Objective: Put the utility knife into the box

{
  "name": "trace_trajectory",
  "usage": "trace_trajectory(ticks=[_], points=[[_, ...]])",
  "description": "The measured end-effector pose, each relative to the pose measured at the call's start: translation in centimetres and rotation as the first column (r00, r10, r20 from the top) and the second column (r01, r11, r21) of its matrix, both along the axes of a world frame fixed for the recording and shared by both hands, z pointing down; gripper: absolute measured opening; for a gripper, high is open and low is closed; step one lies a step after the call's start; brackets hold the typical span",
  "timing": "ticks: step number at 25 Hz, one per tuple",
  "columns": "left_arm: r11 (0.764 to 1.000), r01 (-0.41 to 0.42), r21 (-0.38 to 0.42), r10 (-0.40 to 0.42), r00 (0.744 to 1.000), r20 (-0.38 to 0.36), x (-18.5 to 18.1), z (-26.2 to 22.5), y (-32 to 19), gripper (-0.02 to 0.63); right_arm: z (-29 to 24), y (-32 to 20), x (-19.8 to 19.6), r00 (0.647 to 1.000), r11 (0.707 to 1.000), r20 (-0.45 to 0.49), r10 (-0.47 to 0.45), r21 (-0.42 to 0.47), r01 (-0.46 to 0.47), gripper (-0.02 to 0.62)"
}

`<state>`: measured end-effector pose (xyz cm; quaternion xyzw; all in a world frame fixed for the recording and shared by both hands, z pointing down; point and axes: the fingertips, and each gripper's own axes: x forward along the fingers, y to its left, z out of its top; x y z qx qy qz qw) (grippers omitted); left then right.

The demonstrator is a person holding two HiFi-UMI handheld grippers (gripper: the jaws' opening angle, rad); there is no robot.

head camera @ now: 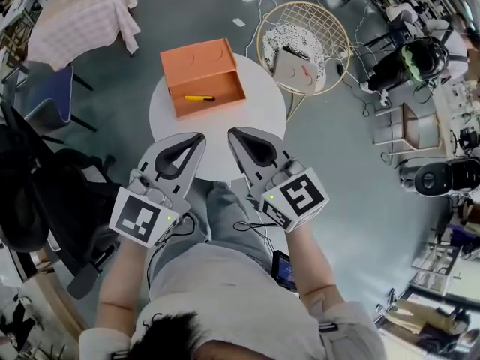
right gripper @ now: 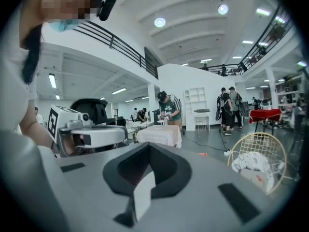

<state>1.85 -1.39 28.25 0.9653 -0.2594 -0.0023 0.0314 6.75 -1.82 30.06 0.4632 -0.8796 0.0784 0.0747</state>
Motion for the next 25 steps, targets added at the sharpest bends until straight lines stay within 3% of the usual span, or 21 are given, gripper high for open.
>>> trace_trajectory(ticks=[9,12,25], points=[[0.995,-0.089,0.033,0.089,0.996,-0.003,0.7,-0.6,3.0,0.009,-3.0,5.0,-0.7,0.996,0.995,0.076,0.057,0.077,-0.063,0.006],[0.995,-0.096,0.011,0.096,0.995,0.010,0.7,-0.5,3.8,0.009,-3.7,6.1,-0.8,0.994,0.993,0.095,0.061,0.094,-0.070,0.006],[0.993,-0.093,0.071,0.093,0.996,-0.005,0.5,-2.3,5.9,0.009,-5.8,8.9,-1.8,0.995,0.986,0.090,0.044,0.159,-0.058,0.006]])
